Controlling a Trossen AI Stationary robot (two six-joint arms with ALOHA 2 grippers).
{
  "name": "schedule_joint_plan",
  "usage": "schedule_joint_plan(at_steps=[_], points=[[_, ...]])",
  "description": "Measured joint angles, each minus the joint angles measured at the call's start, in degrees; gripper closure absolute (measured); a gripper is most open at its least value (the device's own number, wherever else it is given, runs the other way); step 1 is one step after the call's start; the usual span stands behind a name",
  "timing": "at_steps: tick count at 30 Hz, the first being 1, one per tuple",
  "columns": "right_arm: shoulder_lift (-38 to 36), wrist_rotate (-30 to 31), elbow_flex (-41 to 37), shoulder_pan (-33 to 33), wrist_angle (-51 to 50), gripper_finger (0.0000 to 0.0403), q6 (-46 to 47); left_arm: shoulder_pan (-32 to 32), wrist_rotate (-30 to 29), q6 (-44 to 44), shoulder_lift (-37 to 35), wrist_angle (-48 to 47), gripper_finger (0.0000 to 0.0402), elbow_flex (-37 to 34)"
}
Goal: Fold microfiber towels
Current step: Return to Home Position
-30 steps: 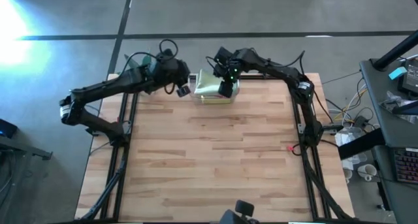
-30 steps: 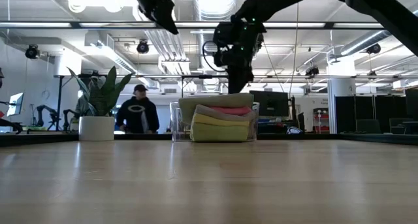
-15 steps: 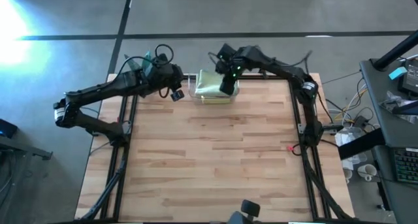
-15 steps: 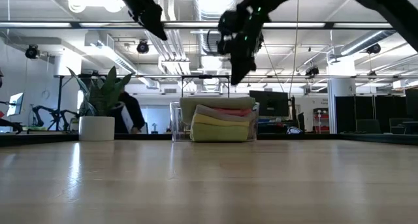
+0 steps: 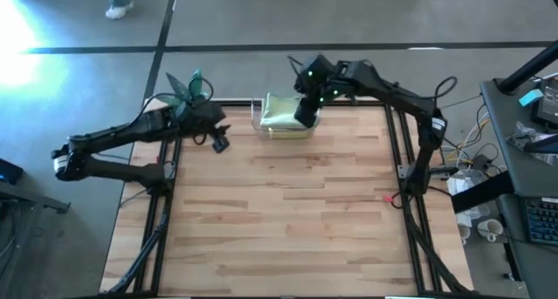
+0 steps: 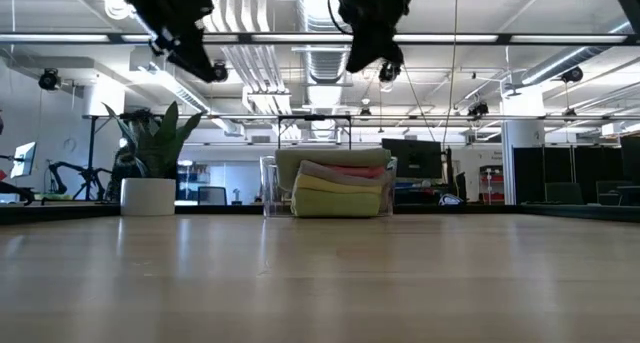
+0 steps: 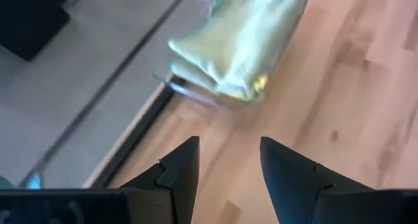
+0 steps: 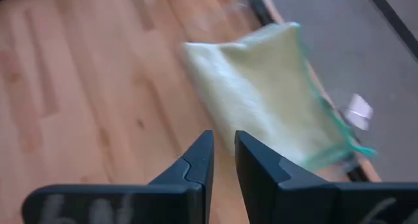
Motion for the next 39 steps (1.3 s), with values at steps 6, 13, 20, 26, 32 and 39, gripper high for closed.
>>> schedule_joint_plan(at_steps=[6, 13, 20, 26, 32, 39], points=[[-0.08, 0.24, -0.92, 5.82, 6.03, 0.0349, 3.78, -1.44, 5.76, -3.08, -10.44, 2.48, 0.0256, -11.57], [-0.06, 0.28, -2.16, 11.49, 16.88, 0.0349, 9.26, -4.41, 15.96, -5.09, -22.92, 7.95, 0.0292, -23.58], [-0.06, 0.39, -2.7, 16.25, 20.0, 0.0349, 18.55, -8.01, 16.62, -6.94, -32.07, 11.03, 0.0367, -31.0], [-0.04, 0.39, -1.38, 19.13, 22.85, 0.0349, 20.4, -8.85, 16.85, -7.63, -40.17, 15.91, 0.0396, -35.56], [-0.07, 0.39, 2.08, 19.07, 23.07, 0.0349, 19.64, -8.87, 17.14, -13.98, -47.84, 26.11, 0.0401, -42.56], [-1.54, 0.39, 7.16, 18.15, 20.78, 0.0349, 9.55, -8.85, 17.0, -16.57, -54.97, 37.2, 0.04, -51.19]])
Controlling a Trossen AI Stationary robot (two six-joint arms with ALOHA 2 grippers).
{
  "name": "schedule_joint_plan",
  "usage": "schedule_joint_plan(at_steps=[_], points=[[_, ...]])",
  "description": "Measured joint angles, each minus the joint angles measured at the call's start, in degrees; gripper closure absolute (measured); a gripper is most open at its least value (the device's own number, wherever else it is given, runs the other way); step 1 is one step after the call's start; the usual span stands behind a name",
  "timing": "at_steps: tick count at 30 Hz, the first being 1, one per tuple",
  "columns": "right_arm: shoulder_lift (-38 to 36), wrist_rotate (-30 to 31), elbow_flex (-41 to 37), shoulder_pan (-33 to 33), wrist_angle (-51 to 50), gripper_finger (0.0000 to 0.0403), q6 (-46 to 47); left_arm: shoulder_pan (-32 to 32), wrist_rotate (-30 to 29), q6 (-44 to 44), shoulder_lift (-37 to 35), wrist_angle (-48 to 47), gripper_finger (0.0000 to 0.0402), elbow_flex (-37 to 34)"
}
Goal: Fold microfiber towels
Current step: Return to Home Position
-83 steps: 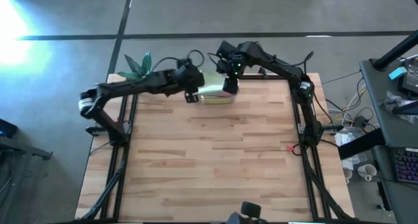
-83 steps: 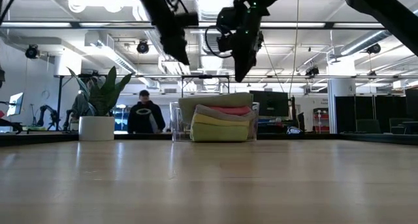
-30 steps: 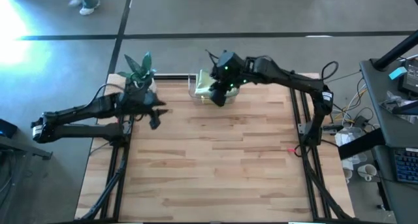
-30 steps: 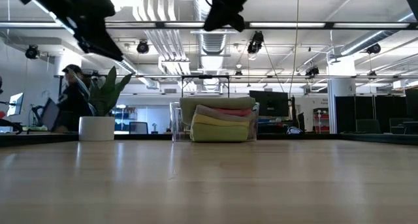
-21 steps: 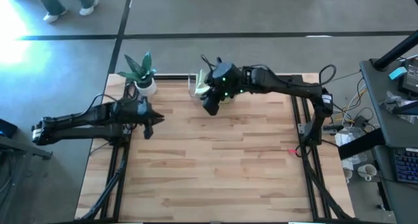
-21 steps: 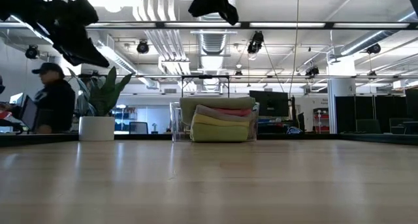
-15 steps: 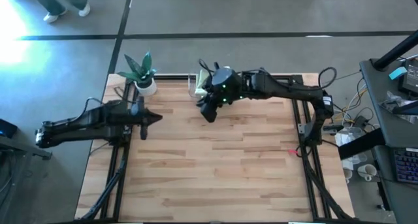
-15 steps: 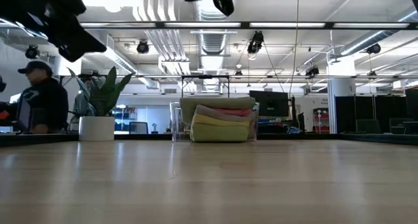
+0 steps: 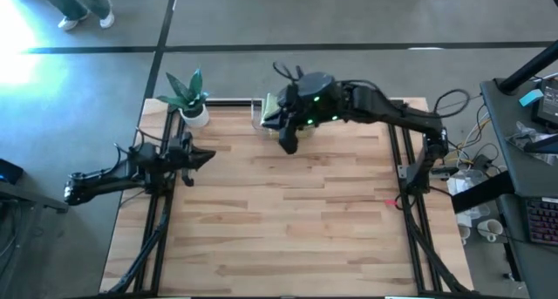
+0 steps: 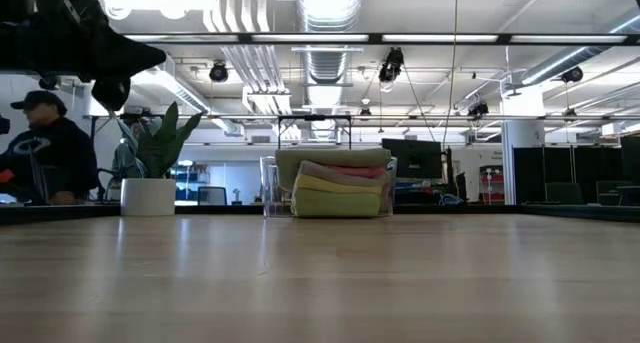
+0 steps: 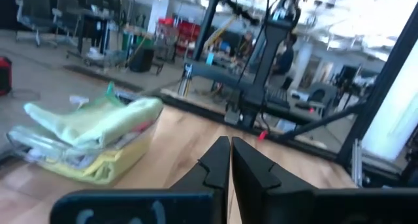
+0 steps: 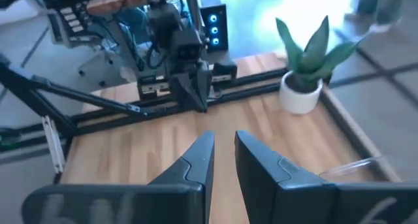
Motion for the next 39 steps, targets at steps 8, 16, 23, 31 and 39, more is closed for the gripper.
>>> schedule_joint_plan(at_steps=[8, 16, 23, 31, 39], points=[[-6.41, 0.04, 3.05, -2.7, -12.09, 0.0349, -8.53, 0.05, -2.7, 0.04, -1.13, 6.26, 0.04, -6.11], [-16.79, 3.79, -3.65, -4.09, -18.88, 0.0349, -8.59, 0.05, -5.35, -0.02, 2.8, 8.79, 0.04, -6.95], [-26.4, 8.48, -22.91, -2.01, -8.64, 0.0349, -2.74, 0.05, -5.57, -0.02, 4.06, 9.78, 0.04, -6.95], [-36.34, 8.46, -48.28, 0.42, 12.34, 0.0349, 3.94, 0.05, -5.57, 0.46, 4.03, 9.75, 0.04, -6.82], [-45.77, 8.47, -69.36, 4.51, 30.61, 0.0349, 11.72, 0.05, -5.55, 0.39, 4.19, 9.71, 0.04, -6.82]])
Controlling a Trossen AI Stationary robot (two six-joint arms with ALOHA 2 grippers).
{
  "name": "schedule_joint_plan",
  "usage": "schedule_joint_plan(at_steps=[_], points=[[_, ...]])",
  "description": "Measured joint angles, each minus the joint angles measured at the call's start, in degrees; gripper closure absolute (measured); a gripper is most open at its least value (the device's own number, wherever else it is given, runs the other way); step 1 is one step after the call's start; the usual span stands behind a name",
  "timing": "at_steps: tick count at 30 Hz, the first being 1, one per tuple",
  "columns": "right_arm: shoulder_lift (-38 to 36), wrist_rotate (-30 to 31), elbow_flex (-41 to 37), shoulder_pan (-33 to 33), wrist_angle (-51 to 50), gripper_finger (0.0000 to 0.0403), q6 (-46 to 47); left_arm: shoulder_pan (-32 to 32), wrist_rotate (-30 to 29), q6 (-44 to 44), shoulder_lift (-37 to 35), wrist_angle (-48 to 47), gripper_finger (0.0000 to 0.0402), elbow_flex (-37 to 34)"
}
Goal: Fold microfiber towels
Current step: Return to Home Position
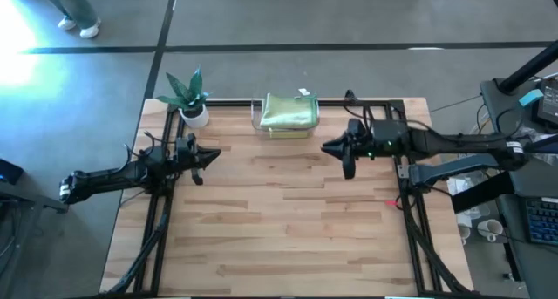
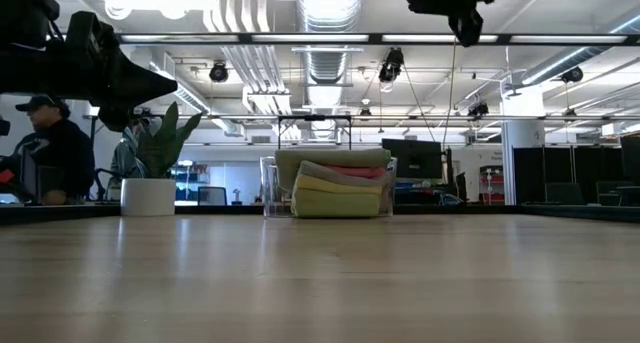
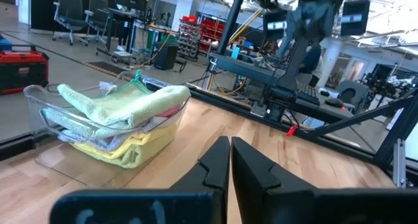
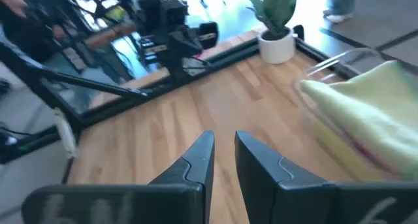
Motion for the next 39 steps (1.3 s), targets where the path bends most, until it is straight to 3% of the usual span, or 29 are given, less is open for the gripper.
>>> schedule_joint_plan(at_steps=[13, 23, 36, 39], points=[[-13.75, 0.45, -24.77, 2.55, 23.64, 0.0349, 5.09, 0.0, 0.02, -0.11, 0.0, 0.02, 0.04, 0.0], [-22.9, 0.49, -34.98, 2.55, 25.22, 0.0349, 4.94, 0.0, 0.02, -0.09, 0.0, 0.0, 0.04, 0.0], [-28.66, 0.52, -49.66, 2.55, 42.75, 0.0349, 4.95, 0.0, 0.04, -0.07, 0.0, 0.0, 0.04, 0.0], [-29.04, 0.58, -50.17, 2.55, 43.0, 0.0349, 4.94, -0.01, 0.04, -0.04, 0.0, -0.02, 0.04, -0.02]])
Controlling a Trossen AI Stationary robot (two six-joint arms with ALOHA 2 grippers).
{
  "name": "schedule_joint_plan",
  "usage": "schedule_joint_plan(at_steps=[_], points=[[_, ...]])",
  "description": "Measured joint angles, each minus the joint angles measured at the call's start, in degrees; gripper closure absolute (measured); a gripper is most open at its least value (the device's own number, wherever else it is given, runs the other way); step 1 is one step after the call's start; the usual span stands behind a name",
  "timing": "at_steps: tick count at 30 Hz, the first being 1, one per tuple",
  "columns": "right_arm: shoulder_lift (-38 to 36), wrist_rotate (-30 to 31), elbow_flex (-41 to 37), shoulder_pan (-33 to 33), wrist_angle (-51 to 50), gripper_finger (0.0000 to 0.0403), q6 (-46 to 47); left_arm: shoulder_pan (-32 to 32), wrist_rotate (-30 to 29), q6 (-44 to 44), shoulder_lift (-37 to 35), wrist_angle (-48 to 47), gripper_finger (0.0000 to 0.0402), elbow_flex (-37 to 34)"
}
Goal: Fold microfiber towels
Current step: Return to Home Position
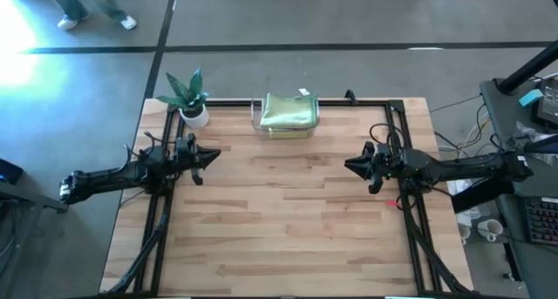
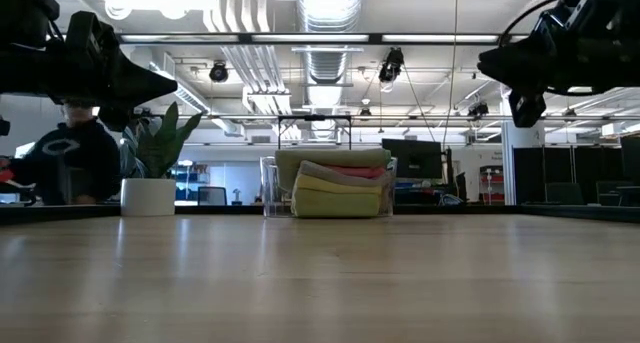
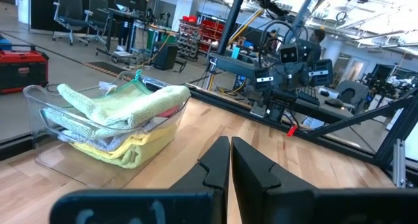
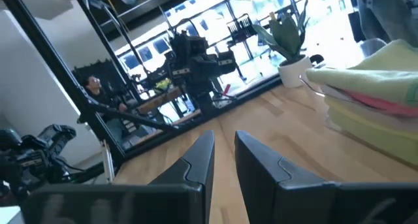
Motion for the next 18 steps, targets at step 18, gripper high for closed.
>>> schedule_joint_plan(at_steps=[18], points=[[-16.09, 4.55, -0.04, -0.13, -12.61, 0.0349, -5.09, -0.01, 0.01, 0.0, 0.0, 0.01, 0.04, 0.0]])
